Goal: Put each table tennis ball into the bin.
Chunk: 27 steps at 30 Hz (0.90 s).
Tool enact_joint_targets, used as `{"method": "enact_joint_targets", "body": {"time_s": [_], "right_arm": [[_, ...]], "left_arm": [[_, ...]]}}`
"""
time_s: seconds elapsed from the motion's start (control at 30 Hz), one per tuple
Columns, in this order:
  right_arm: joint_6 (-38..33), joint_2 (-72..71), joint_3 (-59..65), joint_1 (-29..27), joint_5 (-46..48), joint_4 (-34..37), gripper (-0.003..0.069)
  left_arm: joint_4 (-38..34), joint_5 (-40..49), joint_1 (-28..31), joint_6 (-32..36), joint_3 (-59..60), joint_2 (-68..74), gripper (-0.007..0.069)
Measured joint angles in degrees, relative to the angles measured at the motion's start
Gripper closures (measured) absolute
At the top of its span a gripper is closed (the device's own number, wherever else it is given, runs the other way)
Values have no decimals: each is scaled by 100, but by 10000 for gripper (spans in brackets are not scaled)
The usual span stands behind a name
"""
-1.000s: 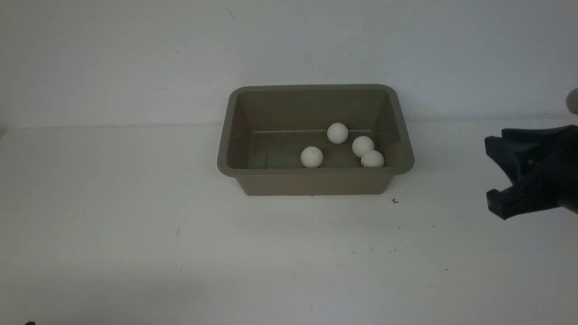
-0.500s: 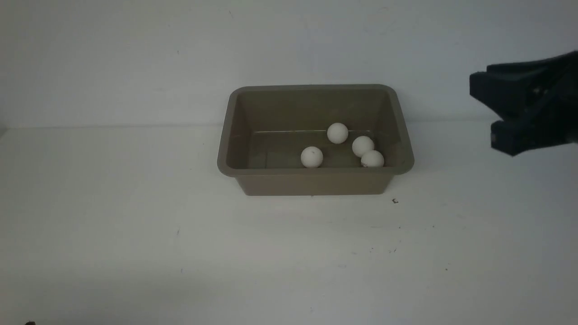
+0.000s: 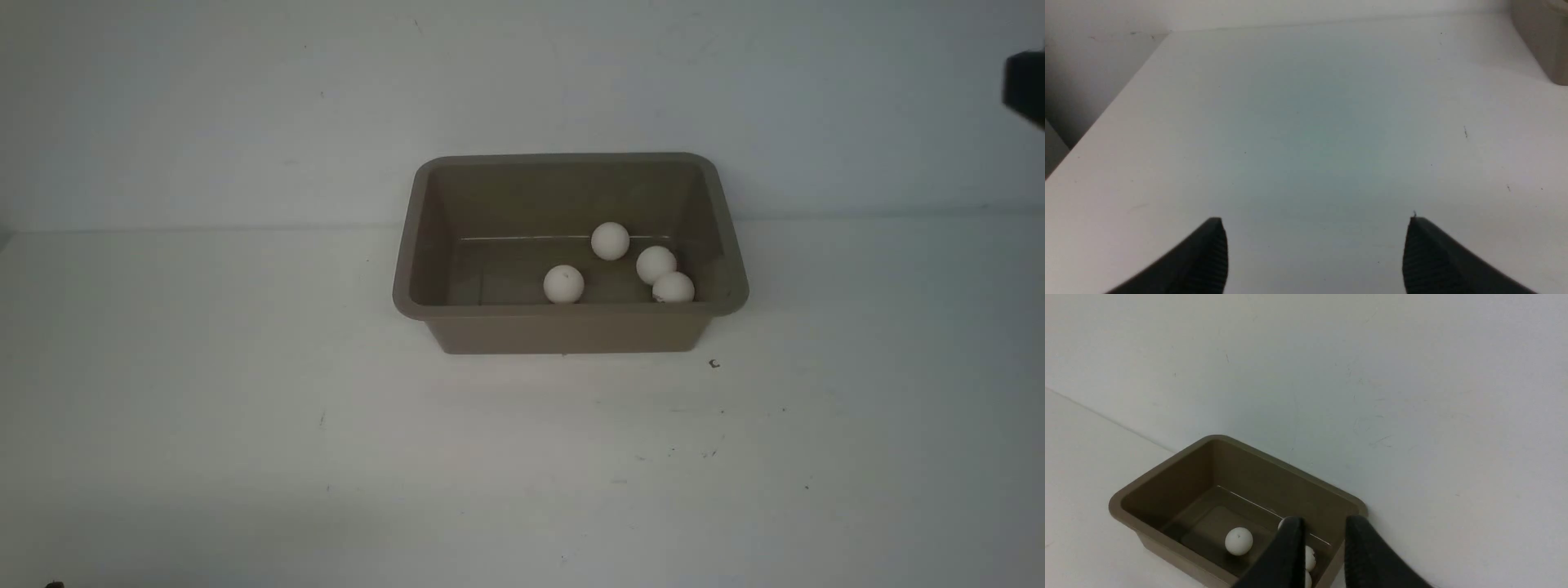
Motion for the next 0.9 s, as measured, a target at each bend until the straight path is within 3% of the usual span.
{"method": "enact_joint_targets", "body": {"time_s": [0.43, 0.9], "right_arm": [[108, -614, 49, 0, 1190, -146, 521], [364, -654, 2331, 0, -960, -154, 521]], "left_arm": [[0, 0, 0, 0, 0, 0, 104], [0, 0, 0, 1, 0, 0, 104]]}}
